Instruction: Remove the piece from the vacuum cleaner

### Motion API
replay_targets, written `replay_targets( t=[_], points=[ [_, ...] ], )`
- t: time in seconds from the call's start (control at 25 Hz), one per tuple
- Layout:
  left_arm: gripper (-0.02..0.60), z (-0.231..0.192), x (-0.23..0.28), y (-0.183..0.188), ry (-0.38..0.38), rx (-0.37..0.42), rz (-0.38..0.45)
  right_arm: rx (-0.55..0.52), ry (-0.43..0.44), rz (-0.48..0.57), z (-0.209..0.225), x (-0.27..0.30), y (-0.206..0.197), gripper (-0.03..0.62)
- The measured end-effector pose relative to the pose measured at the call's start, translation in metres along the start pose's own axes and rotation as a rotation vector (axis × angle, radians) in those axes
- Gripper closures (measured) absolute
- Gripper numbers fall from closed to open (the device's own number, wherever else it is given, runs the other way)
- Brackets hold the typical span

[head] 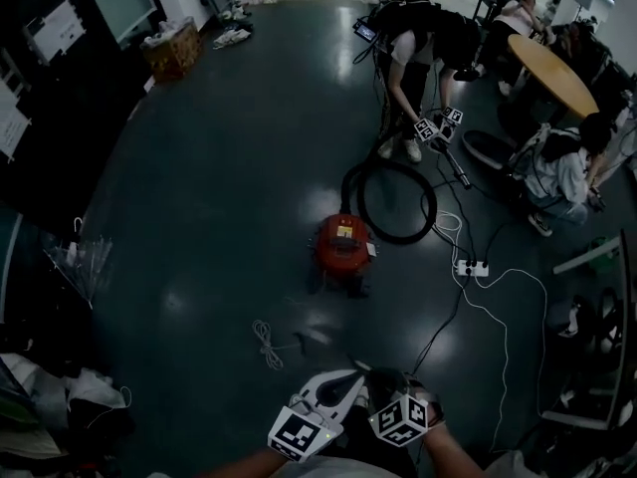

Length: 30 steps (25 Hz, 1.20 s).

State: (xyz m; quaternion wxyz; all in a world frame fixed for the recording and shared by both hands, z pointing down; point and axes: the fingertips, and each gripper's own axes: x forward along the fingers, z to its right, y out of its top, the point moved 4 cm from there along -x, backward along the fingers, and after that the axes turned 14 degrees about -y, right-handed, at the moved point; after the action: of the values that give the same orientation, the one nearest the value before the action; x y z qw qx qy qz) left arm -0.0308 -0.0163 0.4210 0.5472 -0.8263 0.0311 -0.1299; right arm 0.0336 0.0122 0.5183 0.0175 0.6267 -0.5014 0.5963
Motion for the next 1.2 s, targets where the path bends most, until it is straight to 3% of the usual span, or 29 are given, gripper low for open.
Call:
replay_targets(
  t=[0.28, 0.56, 0.84, 1.2],
  points=[
    [0.575, 0.056, -0.002, 0.007, 0.028, 0.045, 0.024, -0.008, -0.02, 0.025, -0.009, -0.069, -0.014, 0.56],
    [0.575, 0.116, -0.007, 0.01, 0.144, 0.02, 0.056, -0.094, -0.025, 0.111, -0.011, -0.138, -0.023, 0.559],
    [0.575, 0.169, -0.021, -0.009, 0.227, -0.002, 0.05, -0.145, 0.025, 0.148, -0.037, -0.184, -0.037, 0.559],
    [0.575, 0.209, -0.04, 0.009, 0.186, 0.037, 0.066, -0.034, 0.057, 0.196, -0.074, -0.229, -0.022, 0.56]
  ],
)
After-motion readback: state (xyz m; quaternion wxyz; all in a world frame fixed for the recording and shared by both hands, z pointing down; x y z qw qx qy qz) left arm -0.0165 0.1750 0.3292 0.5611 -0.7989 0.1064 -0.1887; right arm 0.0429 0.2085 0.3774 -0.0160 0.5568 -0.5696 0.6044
